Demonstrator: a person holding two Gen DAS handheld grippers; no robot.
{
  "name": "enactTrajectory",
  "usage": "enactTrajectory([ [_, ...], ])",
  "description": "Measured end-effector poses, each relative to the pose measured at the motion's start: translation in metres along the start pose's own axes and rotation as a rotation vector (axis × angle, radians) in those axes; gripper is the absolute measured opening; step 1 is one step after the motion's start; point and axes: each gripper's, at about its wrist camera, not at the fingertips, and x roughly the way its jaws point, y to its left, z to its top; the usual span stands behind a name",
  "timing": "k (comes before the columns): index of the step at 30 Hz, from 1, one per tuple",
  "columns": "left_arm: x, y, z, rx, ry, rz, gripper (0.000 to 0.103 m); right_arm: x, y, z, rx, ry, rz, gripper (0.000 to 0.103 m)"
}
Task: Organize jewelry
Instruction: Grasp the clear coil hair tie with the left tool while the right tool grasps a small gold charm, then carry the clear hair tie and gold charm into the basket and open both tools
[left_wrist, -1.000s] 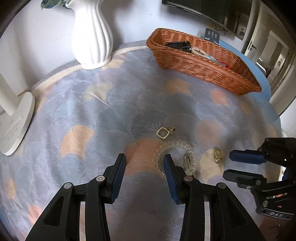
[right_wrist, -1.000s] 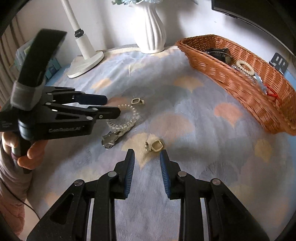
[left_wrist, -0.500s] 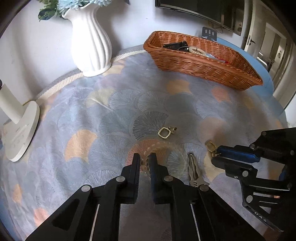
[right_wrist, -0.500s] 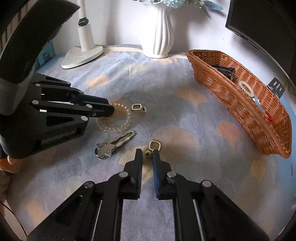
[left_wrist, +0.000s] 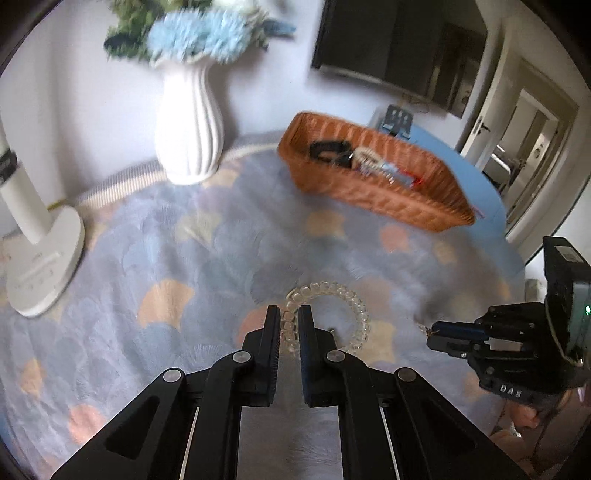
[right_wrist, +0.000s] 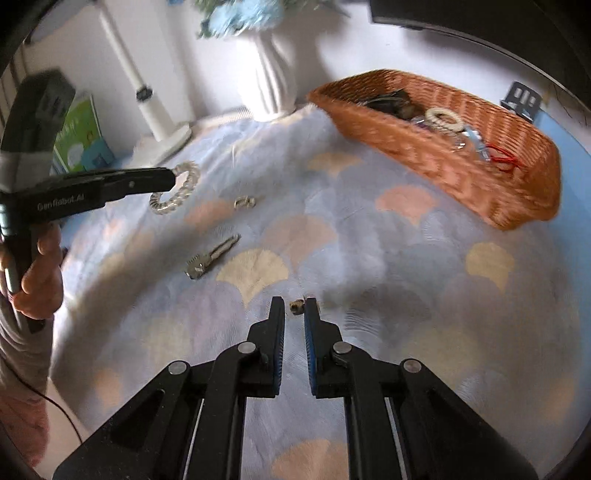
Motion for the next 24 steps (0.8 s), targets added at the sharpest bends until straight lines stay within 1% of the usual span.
enactTrajectory([
  [5,-0.012,-0.02,0.012,0.046,-0.021,0.01,0.009,-0.024,-0.014,0.002,0.029,-0.048,-0.001,0.012],
  [12,-0.004,-0.044,0.029,0.086,-0.01,0.007,0.009,-0.054,-0.045,0.006,0.113,-0.098,0.028,0.012],
  [16,0.002,-0.059,0.049,0.116,-0.013,0.012,0.01,-0.074,-0.063,0.011,0.144,-0.144,0.008,0.012],
  [19,0.009,-0.071,0.066,0.135,-0.003,0.017,0.01,-0.087,-0.081,0.019,0.167,-0.176,-0.022,0.012],
  [22,0.02,-0.088,0.084,0.172,-0.005,0.032,0.01,-0.097,-0.104,0.037,0.199,-0.206,-0.031,0.012],
  [24,0.027,-0.098,0.097,0.188,-0.007,0.029,0.01,-0.103,-0.115,0.051,0.212,-0.229,-0.038,0.012],
])
